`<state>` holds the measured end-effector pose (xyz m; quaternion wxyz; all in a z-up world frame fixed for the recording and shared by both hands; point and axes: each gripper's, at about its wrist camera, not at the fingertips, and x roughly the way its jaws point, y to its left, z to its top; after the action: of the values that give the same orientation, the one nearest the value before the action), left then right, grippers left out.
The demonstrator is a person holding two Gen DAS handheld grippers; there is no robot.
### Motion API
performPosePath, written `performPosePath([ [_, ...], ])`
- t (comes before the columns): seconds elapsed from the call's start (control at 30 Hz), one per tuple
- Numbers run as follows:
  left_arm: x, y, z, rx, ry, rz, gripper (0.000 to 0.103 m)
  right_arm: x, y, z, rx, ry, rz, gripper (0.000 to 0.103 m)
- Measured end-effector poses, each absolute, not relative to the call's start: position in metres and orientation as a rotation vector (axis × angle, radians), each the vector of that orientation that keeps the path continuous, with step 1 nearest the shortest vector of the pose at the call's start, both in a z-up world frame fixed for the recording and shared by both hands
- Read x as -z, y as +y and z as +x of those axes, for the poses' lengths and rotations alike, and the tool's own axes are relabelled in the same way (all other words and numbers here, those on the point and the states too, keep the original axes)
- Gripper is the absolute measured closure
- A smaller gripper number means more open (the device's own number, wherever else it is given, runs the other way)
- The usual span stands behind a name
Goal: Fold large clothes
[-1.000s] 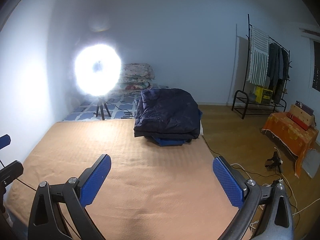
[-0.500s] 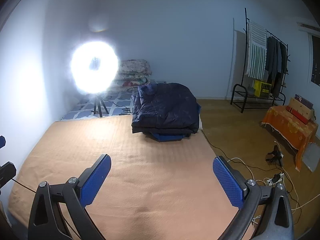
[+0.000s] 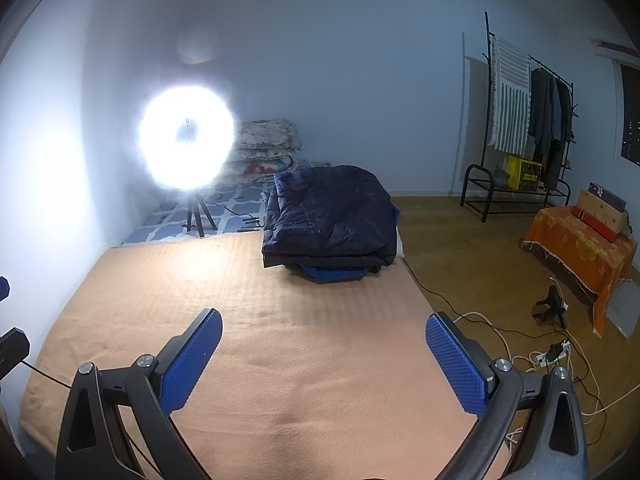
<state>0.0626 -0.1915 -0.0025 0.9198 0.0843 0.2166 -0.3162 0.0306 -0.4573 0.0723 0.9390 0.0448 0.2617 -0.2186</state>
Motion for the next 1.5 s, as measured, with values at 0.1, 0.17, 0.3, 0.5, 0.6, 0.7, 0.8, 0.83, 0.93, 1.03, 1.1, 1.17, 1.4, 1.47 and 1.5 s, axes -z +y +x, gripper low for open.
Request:
performPosePath([
  [0.1, 0.0026, -0.1913, 0.0627, 0.649, 0.445, 0.175, 0.000, -0.0723, -0.4570, 0.0302, 0.451, 0.533, 0.088, 0.000],
  [0.17, 0.0026, -0.1903, 0.0616, 0.643, 0.442, 0.176, 0.000, -0.0720, -0.4577, 0.0308, 0.448, 0.536, 0.084, 0.000],
  [0.3, 0.0006, -0.1870, 0.0602, 0.629, 0.435, 0.177, 0.000, -0.0717, -0.4571, 0.0321, 0.448, 0.538, 0.078, 0.000],
  [0.5, -0.0008, -0.1863, 0.0592, 0.623, 0.430, 0.177, 0.000, -0.0719, -0.4572, 0.0328, 0.445, 0.537, 0.078, 0.000],
  [0.6, -0.0006, -0.1859, 0.0582, 0.622, 0.433, 0.177, 0.000, -0.0718, -0.4580, 0.0325, 0.442, 0.538, 0.080, 0.000],
  [0.7, -0.0006, -0.1869, 0.0577, 0.625, 0.444, 0.177, 0.000, -0.0721, -0.4582, 0.0326, 0.442, 0.536, 0.079, 0.000],
  [0.8, 0.0002, -0.1882, 0.0584, 0.626, 0.454, 0.179, 0.000, -0.0721, -0.4586, 0.0319, 0.442, 0.532, 0.082, 0.000],
  [0.83, 0.0006, -0.1885, 0.0588, 0.626, 0.458, 0.178, 0.000, -0.0720, -0.4587, 0.0324, 0.441, 0.533, 0.083, 0.000],
  [0.93, 0.0020, -0.1892, 0.0604, 0.626, 0.470, 0.176, 0.000, -0.0716, -0.4583, 0.0318, 0.442, 0.534, 0.081, 0.000],
  [1.03, 0.0032, -0.1893, 0.0618, 0.622, 0.474, 0.174, 0.000, -0.0707, -0.4576, 0.0323, 0.443, 0.535, 0.076, 0.000],
  [1.1, 0.0038, -0.1894, 0.0627, 0.620, 0.474, 0.173, 0.000, -0.0706, -0.4573, 0.0330, 0.442, 0.536, 0.076, 0.000],
  [1.17, 0.0040, -0.1898, 0.0622, 0.619, 0.472, 0.171, 0.000, -0.0705, -0.4572, 0.0329, 0.442, 0.535, 0.077, 0.000],
  [1.4, 0.0042, -0.1900, 0.0599, 0.613, 0.457, 0.171, 0.000, -0.0694, -0.4565, 0.0327, 0.442, 0.535, 0.079, 0.000],
  [1.47, 0.0036, -0.1897, 0.0601, 0.608, 0.453, 0.168, 0.000, -0.0690, -0.4569, 0.0319, 0.442, 0.536, 0.080, 0.000],
  [1.5, 0.0034, -0.1887, 0.0600, 0.602, 0.450, 0.166, 0.000, -0.0688, -0.4568, 0.0319, 0.442, 0.536, 0.080, 0.000],
])
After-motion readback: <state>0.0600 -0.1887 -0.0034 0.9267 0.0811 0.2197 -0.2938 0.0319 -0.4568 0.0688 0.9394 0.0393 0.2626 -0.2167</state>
